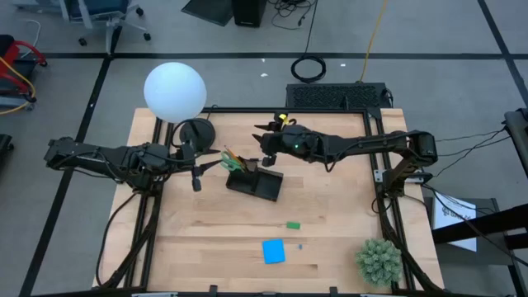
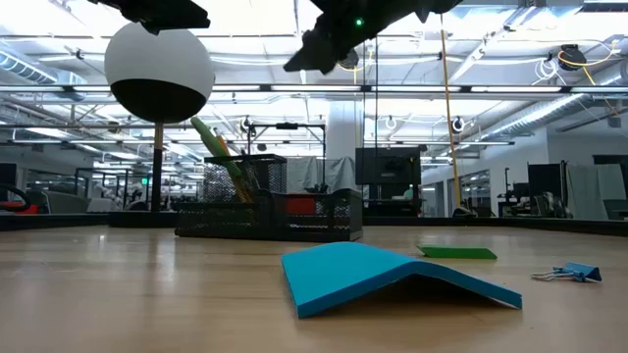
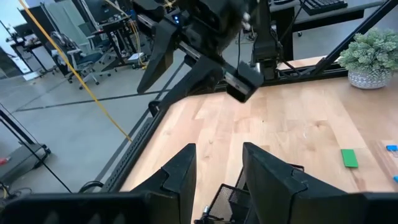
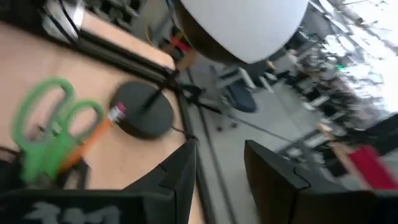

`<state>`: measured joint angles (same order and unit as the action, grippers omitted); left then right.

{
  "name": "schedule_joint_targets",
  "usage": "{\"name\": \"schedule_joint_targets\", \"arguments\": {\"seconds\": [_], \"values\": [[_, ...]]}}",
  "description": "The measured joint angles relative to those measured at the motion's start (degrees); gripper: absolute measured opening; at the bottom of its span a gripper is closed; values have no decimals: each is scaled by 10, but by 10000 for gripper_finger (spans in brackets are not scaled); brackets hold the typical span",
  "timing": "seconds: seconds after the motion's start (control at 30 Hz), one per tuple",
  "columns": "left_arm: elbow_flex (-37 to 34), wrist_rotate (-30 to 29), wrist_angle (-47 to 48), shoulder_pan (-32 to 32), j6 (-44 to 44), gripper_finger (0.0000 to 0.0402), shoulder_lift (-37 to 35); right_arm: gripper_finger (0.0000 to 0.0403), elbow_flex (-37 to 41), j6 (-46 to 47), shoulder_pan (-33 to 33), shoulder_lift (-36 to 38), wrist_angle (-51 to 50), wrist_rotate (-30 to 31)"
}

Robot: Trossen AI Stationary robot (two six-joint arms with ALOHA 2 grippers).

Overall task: Pick and place office supplies into organizer
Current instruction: Put the black pen in the black desk organizer

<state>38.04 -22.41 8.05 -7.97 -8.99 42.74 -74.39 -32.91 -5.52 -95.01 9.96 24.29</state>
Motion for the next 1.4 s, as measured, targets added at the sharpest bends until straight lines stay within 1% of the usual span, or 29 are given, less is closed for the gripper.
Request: {"name": "schedule_joint_targets", "arguments": {"seconds": [0.1, 0.23, 0.33, 0.4, 0.5, 0.57, 0.63, 0.73, 0.8, 0.93, 1.1, 1.2, 1.3, 1.4], "values": [[0, 0, 4, 0, 6, 131, 0, 126, -2, 39, -12, 1, -5, -36], [0, 0, 3, 0, 6, 131, 0, 126, -25, 108, -30, 1, -52, -59], [0, 0, -1, 0, 5, 131, 0, 126, -44, 169, -49, 1, -86, -103], [0, 0, -8, 0, -5, 131, 0, 126, -63, 186, -60, 1, -120, -125], [0, 0, -22, 5, -23, 131, 0, 126, -92, 187, -66, -1, -160, -127], [3, 0, -21, 11, -29, 131, 0, 126, -110, 189, -67, -10, -168, -133], [9, 0, -22, 19, -29, 131, 0, 126, -122, 198, -70, -15, -194, -152], [14, 0, -21, 31, -27, 131, 0, 126, -158, 228, -80, -42, -206, -185], [16, 0, -18, 35, -28, 131, 0, 126, -188, 234, -87, -63, -267, -200], [16, 0, -5, 45, -40, 131, 0, 126, -253, 224, -96, -117, -355, -201], [16, -1, 9, 59, -40, 131, 0, 126, -330, 222, -106, -174, -422, -205], [16, -1, 13, 65, -40, 131, 0, 126, -358, 238, -118, -204, -455, -256], [16, -1, 16, 68, -40, 131, 0, 126, -365, 250, -129, -222, -456, -304], [16, -1, 18, 68, -40, 131, 0, 126, -365, 242, -132, -237, -468, -307]]}}
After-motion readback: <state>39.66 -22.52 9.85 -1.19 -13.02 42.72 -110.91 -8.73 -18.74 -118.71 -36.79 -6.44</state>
